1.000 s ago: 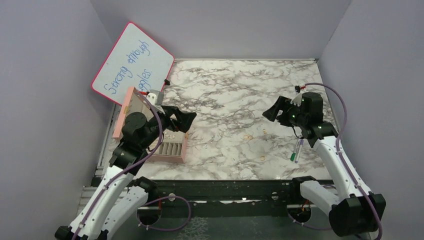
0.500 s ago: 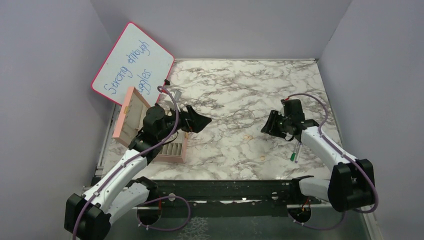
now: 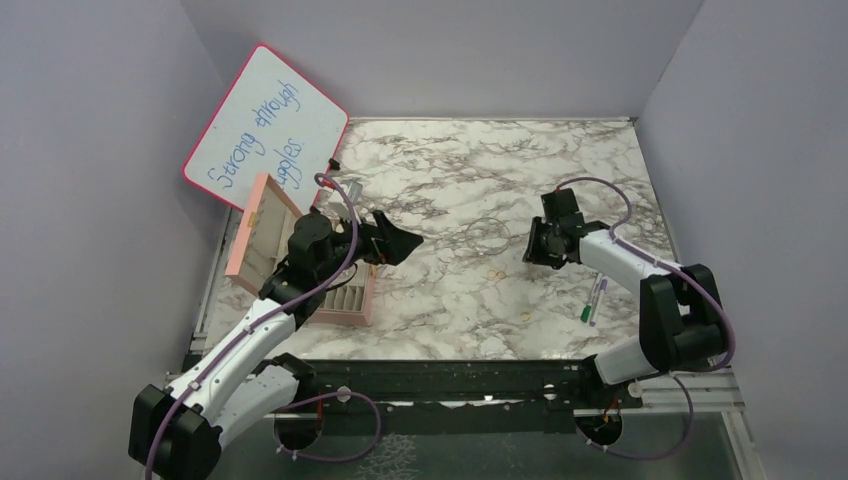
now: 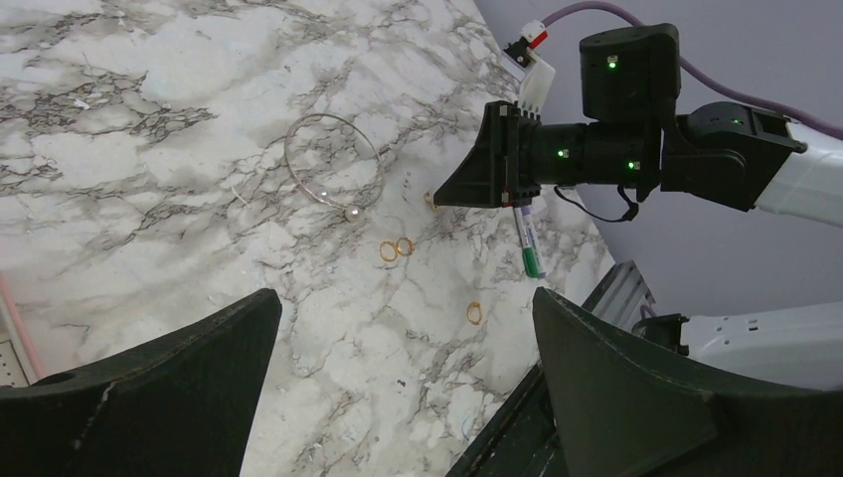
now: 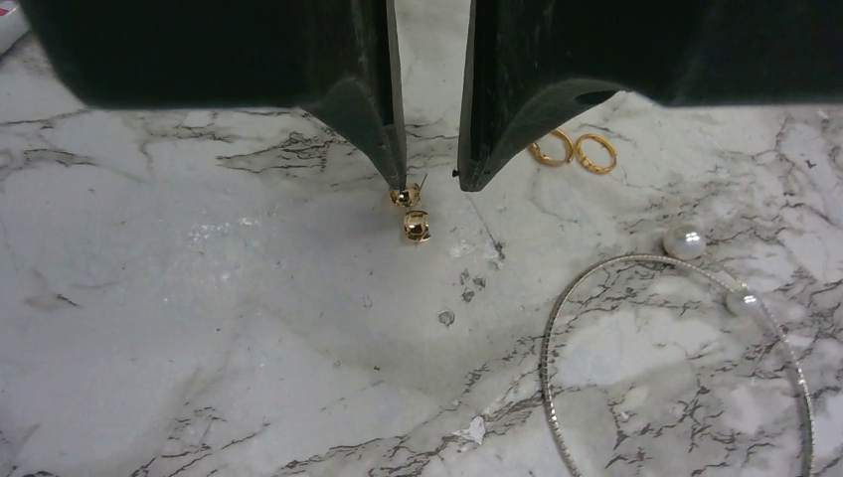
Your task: Organize the mixed jewelry
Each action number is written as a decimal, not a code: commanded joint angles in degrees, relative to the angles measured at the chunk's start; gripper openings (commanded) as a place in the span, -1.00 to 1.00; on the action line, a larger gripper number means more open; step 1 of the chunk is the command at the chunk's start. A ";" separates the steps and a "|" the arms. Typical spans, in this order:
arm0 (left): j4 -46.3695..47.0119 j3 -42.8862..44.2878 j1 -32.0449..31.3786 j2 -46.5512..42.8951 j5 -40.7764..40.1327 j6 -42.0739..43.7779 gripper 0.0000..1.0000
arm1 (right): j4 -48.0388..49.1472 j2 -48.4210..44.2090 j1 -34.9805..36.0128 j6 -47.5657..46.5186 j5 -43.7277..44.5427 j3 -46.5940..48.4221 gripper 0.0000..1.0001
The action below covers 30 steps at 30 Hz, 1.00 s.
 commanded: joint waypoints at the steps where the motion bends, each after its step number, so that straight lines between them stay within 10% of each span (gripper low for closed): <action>1: -1.04 -0.57 -0.33 -1.06 -1.75 0.37 0.93 | 1.92 3.34 0.81 -0.78 4.02 2.46 -0.44; 20: -2.95 -0.67 -0.29 -0.62 -3.19 0.94 0.87 | 2.32 7.49 1.09 -1.93 6.58 4.39 -0.63; 30: -3.31 -0.64 -0.33 -0.42 -3.42 1.05 0.36 | 2.58 7.97 1.08 -2.71 6.23 4.79 -0.78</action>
